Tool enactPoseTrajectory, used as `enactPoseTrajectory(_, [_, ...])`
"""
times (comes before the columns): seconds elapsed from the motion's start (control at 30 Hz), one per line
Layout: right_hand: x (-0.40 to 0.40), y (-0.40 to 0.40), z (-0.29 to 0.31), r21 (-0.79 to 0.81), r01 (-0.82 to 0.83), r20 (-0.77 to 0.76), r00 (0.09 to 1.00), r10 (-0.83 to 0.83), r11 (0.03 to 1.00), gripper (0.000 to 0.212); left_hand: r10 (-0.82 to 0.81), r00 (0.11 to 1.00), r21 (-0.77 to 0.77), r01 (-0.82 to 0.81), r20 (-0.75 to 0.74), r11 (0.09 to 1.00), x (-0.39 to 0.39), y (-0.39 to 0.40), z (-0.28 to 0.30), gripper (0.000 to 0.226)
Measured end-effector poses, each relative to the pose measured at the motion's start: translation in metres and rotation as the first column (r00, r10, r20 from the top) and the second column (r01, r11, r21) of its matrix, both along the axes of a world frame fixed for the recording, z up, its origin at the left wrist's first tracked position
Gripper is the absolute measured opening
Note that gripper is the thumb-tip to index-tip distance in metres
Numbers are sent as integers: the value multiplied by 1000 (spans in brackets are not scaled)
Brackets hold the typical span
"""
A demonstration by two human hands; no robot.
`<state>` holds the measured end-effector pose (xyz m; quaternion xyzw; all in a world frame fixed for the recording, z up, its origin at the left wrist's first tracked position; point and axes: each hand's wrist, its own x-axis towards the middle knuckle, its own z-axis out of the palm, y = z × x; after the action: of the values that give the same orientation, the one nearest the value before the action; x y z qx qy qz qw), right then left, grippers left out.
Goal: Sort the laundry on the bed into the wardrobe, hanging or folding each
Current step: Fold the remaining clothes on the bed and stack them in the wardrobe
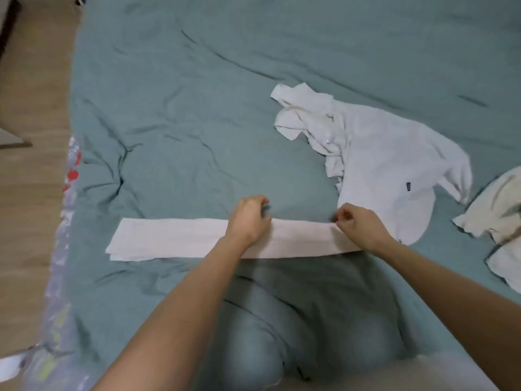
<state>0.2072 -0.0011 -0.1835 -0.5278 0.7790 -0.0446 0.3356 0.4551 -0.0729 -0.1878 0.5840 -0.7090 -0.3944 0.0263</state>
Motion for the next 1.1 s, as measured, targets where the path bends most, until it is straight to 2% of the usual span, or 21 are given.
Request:
enactPoseTrajectory(0.07, [-40,9,-14,40,-21,-93,995,25,999,24,-214,975,-3,214,53,977,-37,2,-16,37])
enactPoseTrajectory(0.13, [-76,15,-32,87,-117,-178,975,131,989,35,-437,882,-9,445,175,895,-69,6,-33,38])
enactPoseTrajectory(0.2, [-104,20,-52,85,-219,-239,943,234,972,40,-547,797,-22,570,256,821,-95,12,-48,43])
enactPoseTrajectory(0.3, [-129,25,-72,41,-304,-250,919,304,952,37,-566,780,-39,596,265,802,-121,22,-65,42])
enactPoseTrajectory(0.37, [-136,29,-77,28,-336,-216,917,334,941,22,-564,793,-58,589,231,806,-132,28,-74,39])
enactPoseTrajectory(0.43, [-139,40,-75,-30,-322,-138,939,315,946,9,-564,802,-167,594,199,786,-137,33,-76,30])
enactPoseTrajectory(0.5, [-140,57,-70,-156,-346,-90,938,336,925,9,-600,771,-330,634,213,699,-139,37,-75,25])
enactPoseTrajectory(0.53, [-140,66,-66,-206,-368,-87,930,357,907,12,-630,745,-377,660,220,650,-138,39,-76,30])
enactPoseTrajectory(0.6, [-139,84,-58,-225,-378,-21,923,384,898,16,-694,685,-397,713,221,577,-136,44,-79,37])
enactPoseTrajectory(0.67, [-135,96,-54,-180,-357,69,925,374,917,15,-737,628,-372,764,248,526,-133,47,-80,34])
enactPoseTrajectory(0.73, [-133,103,-57,-140,-257,160,947,278,956,14,-752,604,-345,787,264,511,-130,49,-81,25])
enactPoseTrajectory(0.8, [-131,101,-55,-85,-28,308,950,53,996,13,-746,645,-243,760,166,603,-131,49,-78,35])
enactPoseTrajectory(0.87, [-129,90,-54,-54,172,379,915,-139,984,12,-678,731,-144,681,74,718,-135,47,-76,44])
enactPoseTrajectory(0.9, [-129,85,-56,-44,248,387,897,-213,968,21,-632,773,-106,634,60,766,-138,45,-74,44])
enactPoseTrajectory(0.97, [-128,72,-62,-7,348,402,859,-316,937,32,-552,829,-75,558,88,826,-141,40,-73,30])
enactPoseTrajectory(1.03, [-126,62,-68,85,319,418,849,-324,944,25,-597,780,-36,613,188,789,-140,36,-71,15])
enactPoseTrajectory(1.1, [-121,57,-74,212,293,468,807,-360,932,18,-683,677,14,707,272,707,-133,35,-70,16])
